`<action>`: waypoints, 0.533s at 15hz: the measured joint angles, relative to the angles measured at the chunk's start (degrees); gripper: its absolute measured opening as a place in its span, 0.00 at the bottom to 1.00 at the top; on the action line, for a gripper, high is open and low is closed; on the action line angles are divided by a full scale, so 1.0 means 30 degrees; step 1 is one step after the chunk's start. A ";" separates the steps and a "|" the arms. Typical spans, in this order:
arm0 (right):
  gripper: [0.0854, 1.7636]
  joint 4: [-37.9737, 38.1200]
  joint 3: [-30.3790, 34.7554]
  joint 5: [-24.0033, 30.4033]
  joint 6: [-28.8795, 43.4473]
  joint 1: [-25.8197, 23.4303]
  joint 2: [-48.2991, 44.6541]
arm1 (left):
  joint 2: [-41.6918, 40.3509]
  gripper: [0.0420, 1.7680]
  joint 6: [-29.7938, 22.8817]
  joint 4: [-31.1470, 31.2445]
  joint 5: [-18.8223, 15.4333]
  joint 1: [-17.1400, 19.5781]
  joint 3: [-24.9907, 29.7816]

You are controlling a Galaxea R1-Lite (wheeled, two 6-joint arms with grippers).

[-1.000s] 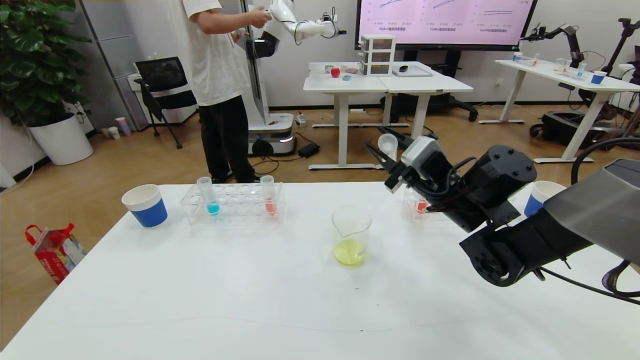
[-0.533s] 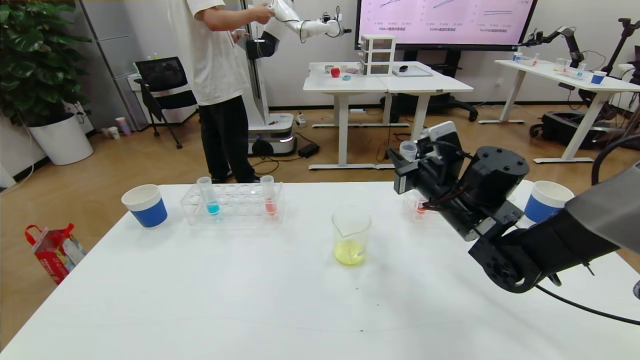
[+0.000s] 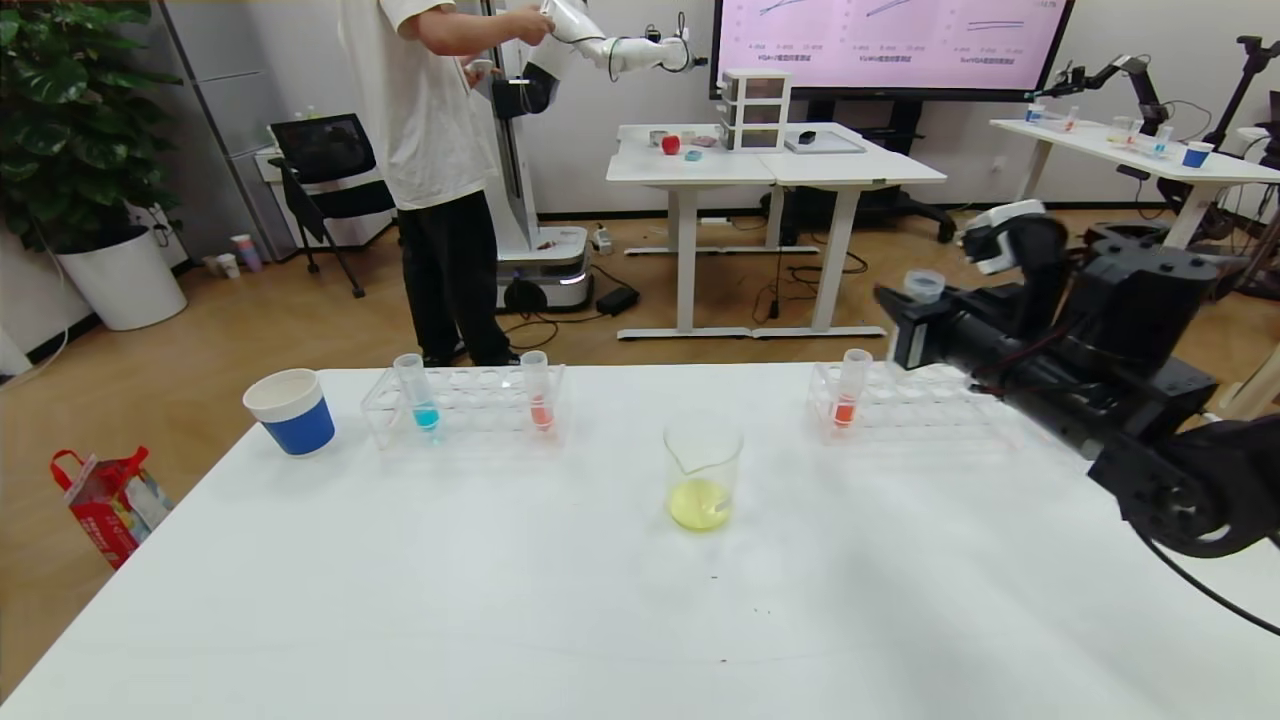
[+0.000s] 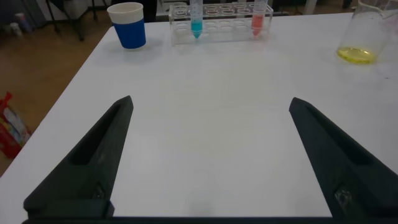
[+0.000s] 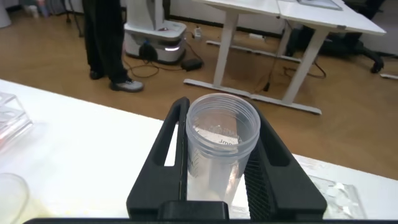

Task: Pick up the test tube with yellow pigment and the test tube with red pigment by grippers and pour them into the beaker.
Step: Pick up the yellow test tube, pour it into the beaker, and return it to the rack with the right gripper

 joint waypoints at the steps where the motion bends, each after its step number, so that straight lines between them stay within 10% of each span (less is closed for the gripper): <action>1: 0.26 0.0158 0.0053 0.0484 0.0081 -0.1223 -0.0313 | 0.0000 0.99 0.0000 0.0000 0.0008 0.0008 0.0000; 8: 0.26 0.0349 -0.0926 0.3552 0.0219 -0.9058 0.0264 | 0.0000 0.99 -0.0008 0.0008 0.0008 0.0000 0.0000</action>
